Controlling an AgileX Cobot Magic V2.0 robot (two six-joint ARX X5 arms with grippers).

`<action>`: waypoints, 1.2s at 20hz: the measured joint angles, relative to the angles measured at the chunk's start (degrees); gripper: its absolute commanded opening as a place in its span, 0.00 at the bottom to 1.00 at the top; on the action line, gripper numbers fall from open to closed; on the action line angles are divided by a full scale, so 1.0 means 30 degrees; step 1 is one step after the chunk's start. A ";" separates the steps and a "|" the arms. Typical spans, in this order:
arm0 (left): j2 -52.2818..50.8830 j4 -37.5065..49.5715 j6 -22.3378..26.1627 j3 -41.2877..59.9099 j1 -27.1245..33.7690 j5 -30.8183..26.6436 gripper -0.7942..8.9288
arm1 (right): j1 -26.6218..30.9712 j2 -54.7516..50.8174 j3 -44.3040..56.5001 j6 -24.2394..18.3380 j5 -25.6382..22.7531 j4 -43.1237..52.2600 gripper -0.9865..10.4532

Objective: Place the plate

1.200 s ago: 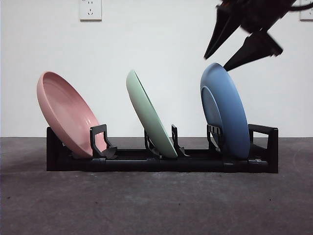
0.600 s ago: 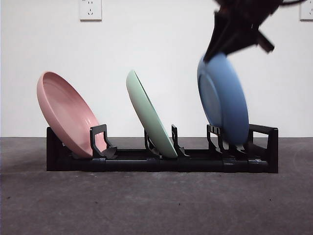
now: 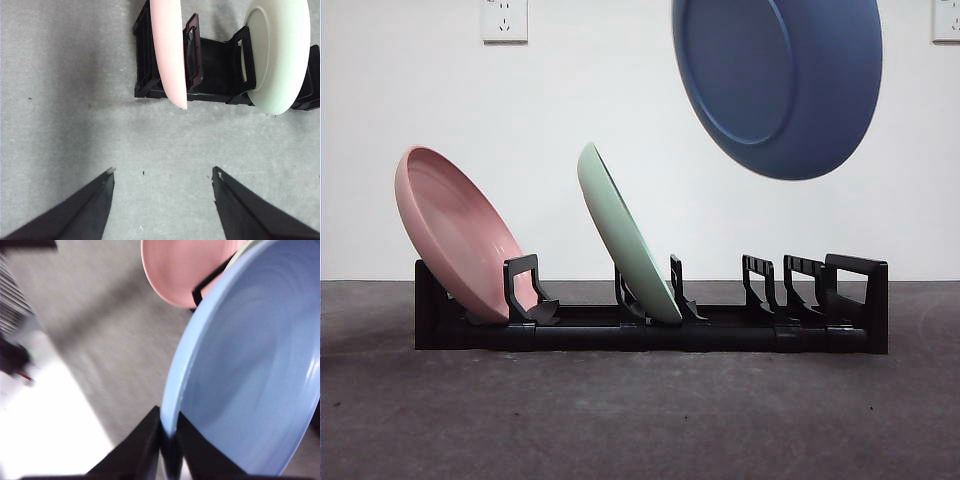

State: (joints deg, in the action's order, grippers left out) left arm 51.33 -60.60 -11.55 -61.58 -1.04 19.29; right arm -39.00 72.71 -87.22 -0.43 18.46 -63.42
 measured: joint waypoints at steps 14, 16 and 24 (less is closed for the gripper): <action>0.0000 0.0780 0.0015 0.0000 0.0000 0.0000 0.40 | -1.2823 0.0051 0.7934 0.3096 -1.0105 0.4058 0.09; 0.0000 0.0780 0.0015 0.0000 0.0000 -0.0007 0.40 | -1.2815 0.0743 0.9005 0.3279 -1.0171 0.5340 0.09; 0.0000 0.0780 0.0015 0.0000 0.0000 0.0000 0.40 | -1.2473 0.5064 0.9267 0.3242 -1.0724 0.8378 0.09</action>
State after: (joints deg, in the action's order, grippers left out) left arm 51.33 -58.26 -11.51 -61.58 -1.04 19.29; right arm -76.42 87.90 -59.42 9.30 -13.72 -38.28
